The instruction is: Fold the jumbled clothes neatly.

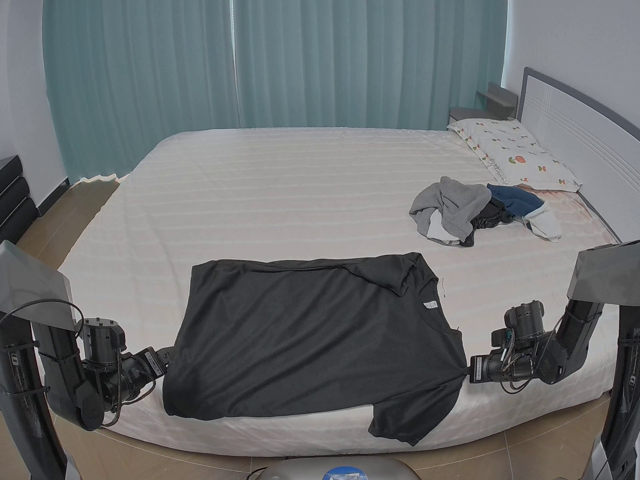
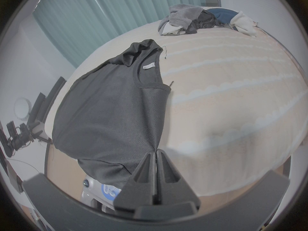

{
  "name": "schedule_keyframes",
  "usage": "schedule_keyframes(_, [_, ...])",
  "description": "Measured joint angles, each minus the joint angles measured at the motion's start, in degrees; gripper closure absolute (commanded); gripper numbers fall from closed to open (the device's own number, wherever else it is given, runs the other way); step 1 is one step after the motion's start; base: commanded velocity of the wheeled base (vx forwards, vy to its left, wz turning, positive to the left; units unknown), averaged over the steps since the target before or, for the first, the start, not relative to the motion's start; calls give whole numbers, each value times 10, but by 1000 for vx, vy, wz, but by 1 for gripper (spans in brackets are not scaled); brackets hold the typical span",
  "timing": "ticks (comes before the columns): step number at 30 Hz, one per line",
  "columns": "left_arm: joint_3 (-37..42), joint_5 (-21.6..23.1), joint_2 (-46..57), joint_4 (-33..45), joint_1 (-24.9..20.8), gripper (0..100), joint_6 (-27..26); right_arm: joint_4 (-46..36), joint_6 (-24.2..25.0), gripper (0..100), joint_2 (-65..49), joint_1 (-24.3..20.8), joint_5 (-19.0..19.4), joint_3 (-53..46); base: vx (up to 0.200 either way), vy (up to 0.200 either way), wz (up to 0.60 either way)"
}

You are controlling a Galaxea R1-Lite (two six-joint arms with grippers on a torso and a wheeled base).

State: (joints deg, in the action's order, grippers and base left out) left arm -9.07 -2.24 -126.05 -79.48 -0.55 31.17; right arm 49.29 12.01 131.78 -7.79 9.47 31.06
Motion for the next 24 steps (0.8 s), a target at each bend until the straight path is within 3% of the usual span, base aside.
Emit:
schedule_keyframes(4, [-1,0,-2,0,0,0,0,-19,-42,100,-11,21,0,-6,0,0,0])
schedule_keyframes(14, [-3,0,-3,0,0,0,0,-40,-64,100,-17,37,-3,-10,0,0,0])
schedule_keyframes(15, [-4,0,-3,0,0,0,0,-41,-65,0,-17,37,-3,-10,0,0,0])
schedule_keyframes(20, [-9,0,0,-1,0,0,5,-34,-61,0,-15,35,0,-7,0,0,0])
schedule_keyframes(24, [-18,-2,3,-2,1,0,47,-33,-29,0,-25,34,4,-2,0,0,0])
